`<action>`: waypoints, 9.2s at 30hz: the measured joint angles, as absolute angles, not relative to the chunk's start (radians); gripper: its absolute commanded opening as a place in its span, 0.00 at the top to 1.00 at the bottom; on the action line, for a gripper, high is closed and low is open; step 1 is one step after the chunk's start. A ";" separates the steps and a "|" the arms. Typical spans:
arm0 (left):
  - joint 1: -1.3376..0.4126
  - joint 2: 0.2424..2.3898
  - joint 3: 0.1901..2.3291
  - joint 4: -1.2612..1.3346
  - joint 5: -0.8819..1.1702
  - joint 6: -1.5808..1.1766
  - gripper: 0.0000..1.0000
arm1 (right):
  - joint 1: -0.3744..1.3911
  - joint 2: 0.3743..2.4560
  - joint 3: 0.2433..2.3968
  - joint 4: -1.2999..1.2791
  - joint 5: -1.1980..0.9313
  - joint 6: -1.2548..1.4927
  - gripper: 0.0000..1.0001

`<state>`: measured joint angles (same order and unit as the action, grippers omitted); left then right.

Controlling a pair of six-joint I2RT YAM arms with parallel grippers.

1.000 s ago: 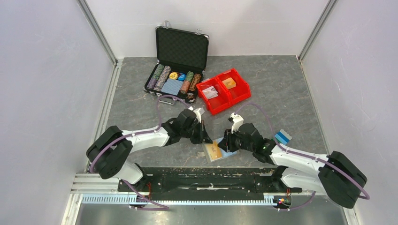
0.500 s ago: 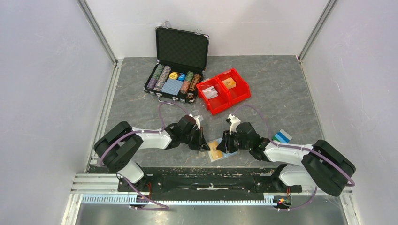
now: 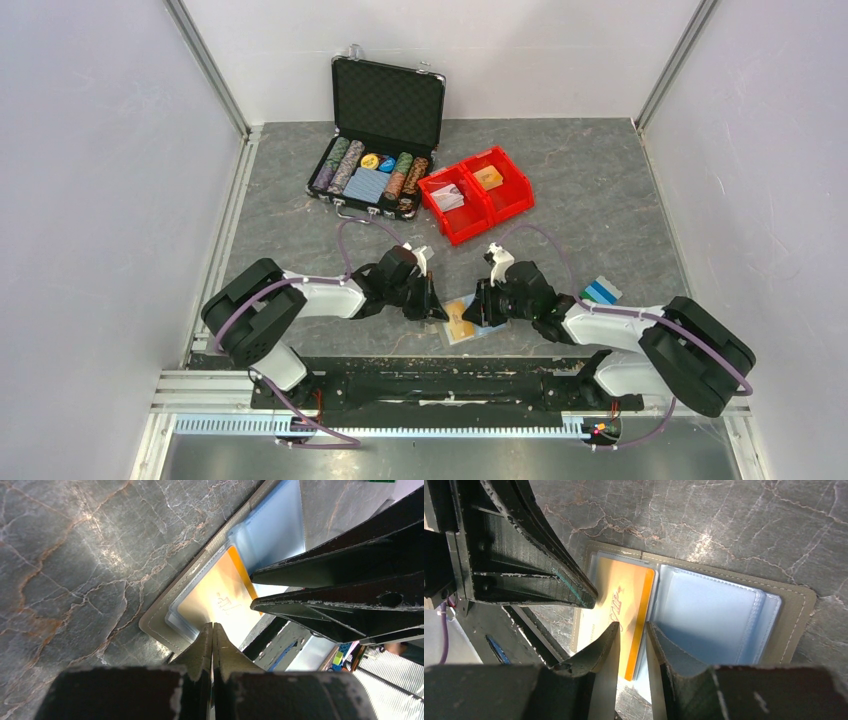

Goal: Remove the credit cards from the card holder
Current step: Remove the credit card from the card holder, then place the credit card in the storage box.

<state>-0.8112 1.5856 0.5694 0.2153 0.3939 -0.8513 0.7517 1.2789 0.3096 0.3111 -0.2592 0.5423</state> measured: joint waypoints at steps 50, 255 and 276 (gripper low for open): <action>-0.811 1.501 0.522 0.146 0.332 -0.837 0.98 | 0.657 1.345 0.104 0.724 -0.502 0.822 0.77; -0.816 1.300 0.936 -0.315 0.333 -0.594 0.50 | 0.486 0.970 0.393 0.098 -0.716 0.344 1.00; -0.813 1.354 0.963 -0.336 0.616 -0.463 0.62 | 0.495 0.945 0.366 0.232 -0.924 0.395 1.00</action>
